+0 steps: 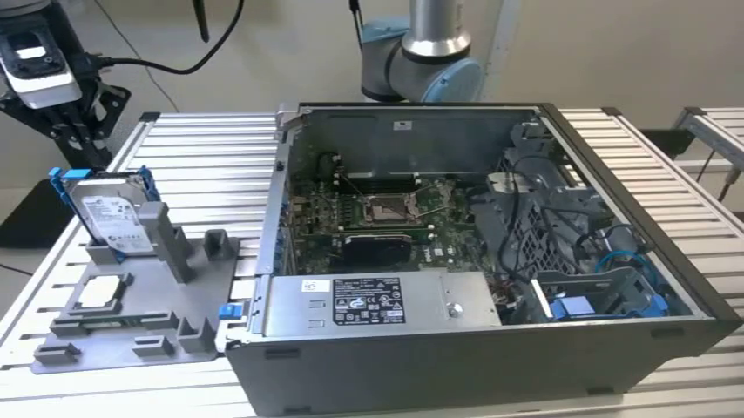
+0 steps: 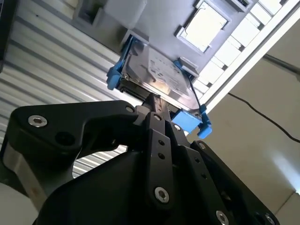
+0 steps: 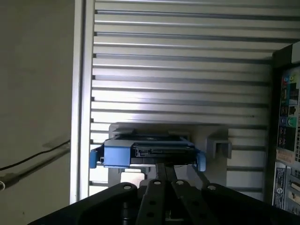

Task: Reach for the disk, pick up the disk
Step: 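Reach for the disk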

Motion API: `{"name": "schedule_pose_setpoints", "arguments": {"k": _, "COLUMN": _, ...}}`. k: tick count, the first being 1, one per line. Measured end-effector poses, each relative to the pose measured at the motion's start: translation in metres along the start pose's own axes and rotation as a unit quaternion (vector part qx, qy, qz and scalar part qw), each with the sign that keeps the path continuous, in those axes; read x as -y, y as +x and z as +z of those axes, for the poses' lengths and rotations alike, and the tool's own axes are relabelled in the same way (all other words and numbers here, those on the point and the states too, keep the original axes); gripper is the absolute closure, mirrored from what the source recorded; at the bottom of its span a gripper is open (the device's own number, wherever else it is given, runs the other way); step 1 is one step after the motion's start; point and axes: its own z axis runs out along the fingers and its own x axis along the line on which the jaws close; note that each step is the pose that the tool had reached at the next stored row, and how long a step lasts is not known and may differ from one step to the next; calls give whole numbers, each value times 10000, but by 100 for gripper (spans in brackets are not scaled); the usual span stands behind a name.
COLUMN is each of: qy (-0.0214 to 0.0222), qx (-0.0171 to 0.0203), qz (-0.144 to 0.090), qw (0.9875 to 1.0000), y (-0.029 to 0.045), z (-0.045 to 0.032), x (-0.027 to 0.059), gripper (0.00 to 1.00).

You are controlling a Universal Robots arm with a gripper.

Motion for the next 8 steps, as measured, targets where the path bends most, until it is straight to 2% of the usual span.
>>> {"name": "schedule_pose_setpoints", "arguments": {"k": 3, "qy": 0, "qx": 0, "qz": -11, "qw": 10000, "y": 58, "z": 0, "x": -2, "gripper": 100}}
{"name": "schedule_pose_setpoints", "arguments": {"k": 8, "qy": 0, "qx": 1, "qz": -18, "qw": 10000, "y": 63, "z": 0, "x": -1, "gripper": 100}}
